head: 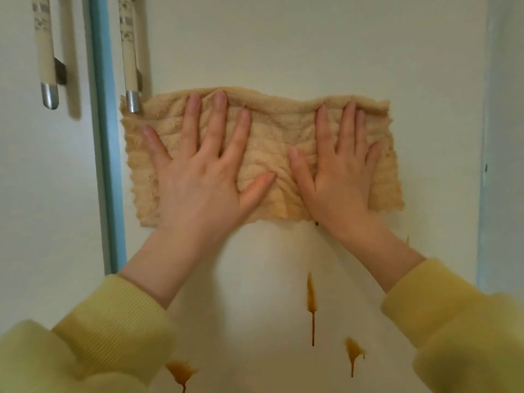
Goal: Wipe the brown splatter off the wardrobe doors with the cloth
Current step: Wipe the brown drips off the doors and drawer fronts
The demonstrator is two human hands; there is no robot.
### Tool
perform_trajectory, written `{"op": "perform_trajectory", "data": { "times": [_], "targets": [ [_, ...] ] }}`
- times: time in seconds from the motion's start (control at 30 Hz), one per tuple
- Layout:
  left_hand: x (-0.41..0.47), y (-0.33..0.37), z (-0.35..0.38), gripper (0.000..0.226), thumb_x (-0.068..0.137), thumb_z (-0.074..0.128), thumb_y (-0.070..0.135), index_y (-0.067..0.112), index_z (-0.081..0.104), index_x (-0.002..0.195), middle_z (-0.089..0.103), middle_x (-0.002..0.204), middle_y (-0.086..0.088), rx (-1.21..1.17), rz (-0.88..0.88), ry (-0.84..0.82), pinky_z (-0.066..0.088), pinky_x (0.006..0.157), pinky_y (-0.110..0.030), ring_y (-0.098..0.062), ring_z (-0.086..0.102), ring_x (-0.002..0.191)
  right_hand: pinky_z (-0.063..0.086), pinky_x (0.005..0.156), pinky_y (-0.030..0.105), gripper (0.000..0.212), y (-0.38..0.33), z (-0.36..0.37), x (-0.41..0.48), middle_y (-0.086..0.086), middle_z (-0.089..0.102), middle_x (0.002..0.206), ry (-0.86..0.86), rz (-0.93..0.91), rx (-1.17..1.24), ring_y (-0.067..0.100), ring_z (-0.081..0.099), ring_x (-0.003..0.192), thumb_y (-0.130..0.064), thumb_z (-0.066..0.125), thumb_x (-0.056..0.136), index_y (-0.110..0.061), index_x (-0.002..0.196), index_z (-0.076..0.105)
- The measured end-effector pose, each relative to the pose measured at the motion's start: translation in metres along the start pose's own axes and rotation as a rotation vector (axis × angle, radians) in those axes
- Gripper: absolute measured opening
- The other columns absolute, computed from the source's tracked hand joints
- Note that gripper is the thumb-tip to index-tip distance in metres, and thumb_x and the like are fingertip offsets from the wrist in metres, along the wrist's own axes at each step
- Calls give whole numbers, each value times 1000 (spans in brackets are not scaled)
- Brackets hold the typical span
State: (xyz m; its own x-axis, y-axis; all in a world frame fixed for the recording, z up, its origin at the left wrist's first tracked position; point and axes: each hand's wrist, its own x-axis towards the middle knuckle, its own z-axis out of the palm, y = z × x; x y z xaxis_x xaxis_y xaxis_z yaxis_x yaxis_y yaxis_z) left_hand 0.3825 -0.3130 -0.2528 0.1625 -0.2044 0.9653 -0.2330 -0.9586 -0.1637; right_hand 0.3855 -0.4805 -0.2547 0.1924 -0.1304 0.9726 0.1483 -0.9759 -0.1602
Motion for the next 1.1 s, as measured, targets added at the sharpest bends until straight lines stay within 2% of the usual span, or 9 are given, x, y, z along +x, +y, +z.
{"op": "perform_trajectory", "data": {
  "times": [0.13,0.27,0.63,0.9,1.1],
  "targets": [
    [-5,6,3,81,82,15,73,27,5,147,-2,157,-4,39,0,-10,-3,103,-67,-27,-6,143,-3,109,58,68,10,-2,-1,15,1,156,2,-72,-31,28,-3,143,-59,21,90,-24,148,9],
    [-8,12,7,81,82,14,74,28,0,147,-8,156,-3,57,-15,-12,-3,104,-67,-26,-10,142,-6,110,56,65,17,-1,2,11,-6,156,-7,-110,-45,25,-9,143,-57,20,93,-26,148,3],
    [-27,80,27,82,82,16,73,26,0,147,-10,156,-4,18,-42,-16,-4,105,-66,-27,-12,142,-2,109,58,67,87,-9,-15,11,-5,156,-5,-119,-74,24,-8,143,-59,21,92,-26,148,3],
    [-29,126,41,82,83,20,73,24,6,148,-3,156,-6,0,28,30,-3,104,-66,-29,-8,143,-2,110,57,73,137,-11,-31,10,-5,156,9,-57,-56,23,-8,143,-64,13,86,-26,148,3],
    [-36,159,49,81,84,19,71,24,2,147,-9,156,-6,-9,118,-13,-8,104,-65,-29,-13,142,0,110,56,75,171,-11,-59,11,-2,156,32,37,-35,24,-4,143,-64,13,84,-25,148,6]
  ]
}}
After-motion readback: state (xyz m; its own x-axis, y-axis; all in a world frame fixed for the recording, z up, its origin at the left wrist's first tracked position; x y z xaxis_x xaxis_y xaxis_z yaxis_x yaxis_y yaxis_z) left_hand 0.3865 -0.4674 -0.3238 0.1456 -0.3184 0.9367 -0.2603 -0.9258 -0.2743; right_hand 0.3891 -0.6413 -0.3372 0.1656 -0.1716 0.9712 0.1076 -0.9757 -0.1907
